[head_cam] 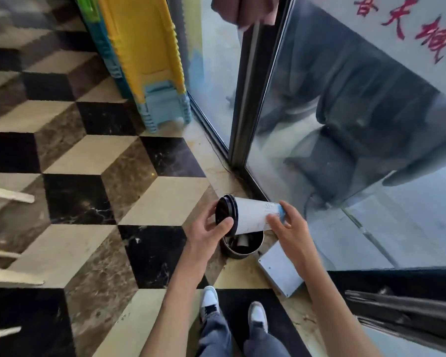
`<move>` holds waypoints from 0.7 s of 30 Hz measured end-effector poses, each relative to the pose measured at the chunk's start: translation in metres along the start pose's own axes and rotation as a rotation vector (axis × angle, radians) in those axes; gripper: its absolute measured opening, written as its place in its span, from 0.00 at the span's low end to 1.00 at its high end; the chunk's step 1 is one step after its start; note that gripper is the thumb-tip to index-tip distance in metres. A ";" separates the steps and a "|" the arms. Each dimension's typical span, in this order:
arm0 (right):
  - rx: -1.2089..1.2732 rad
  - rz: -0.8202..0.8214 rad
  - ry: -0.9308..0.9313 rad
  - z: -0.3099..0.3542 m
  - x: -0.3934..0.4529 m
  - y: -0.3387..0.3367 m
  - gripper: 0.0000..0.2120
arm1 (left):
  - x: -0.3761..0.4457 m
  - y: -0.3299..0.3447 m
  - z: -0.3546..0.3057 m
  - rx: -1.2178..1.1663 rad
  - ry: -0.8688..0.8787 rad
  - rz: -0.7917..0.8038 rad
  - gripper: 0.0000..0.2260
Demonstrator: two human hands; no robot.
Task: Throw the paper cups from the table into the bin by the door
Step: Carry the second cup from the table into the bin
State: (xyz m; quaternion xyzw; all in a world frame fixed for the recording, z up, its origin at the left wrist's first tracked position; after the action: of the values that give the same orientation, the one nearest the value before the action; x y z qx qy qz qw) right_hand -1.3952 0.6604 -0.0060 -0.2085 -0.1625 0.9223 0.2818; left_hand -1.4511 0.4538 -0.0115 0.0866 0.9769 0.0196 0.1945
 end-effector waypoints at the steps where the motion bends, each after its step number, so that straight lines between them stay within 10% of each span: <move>1: -0.022 0.005 0.028 -0.013 0.009 0.002 0.29 | 0.010 0.004 0.012 0.017 -0.033 -0.003 0.26; 21: -0.270 0.158 0.411 -0.413 0.220 0.149 0.30 | 0.227 0.043 0.419 0.195 -0.498 -0.195 0.24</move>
State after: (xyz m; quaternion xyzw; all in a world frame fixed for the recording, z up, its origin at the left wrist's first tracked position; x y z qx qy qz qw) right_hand -1.4314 0.7472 -0.4881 -0.4393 -0.2069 0.8496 0.2057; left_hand -1.4900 0.5381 -0.4814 0.0127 0.9000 -0.1152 0.4201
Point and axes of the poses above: each hand's wrist, its own x-axis towards the middle knuckle, its own y-axis out of the palm, z = x × y, the point moved 7 cm from there along x, towards the middle knuckle, and after that the axes turned 10 degrees about -z, right-handed, at the moved point
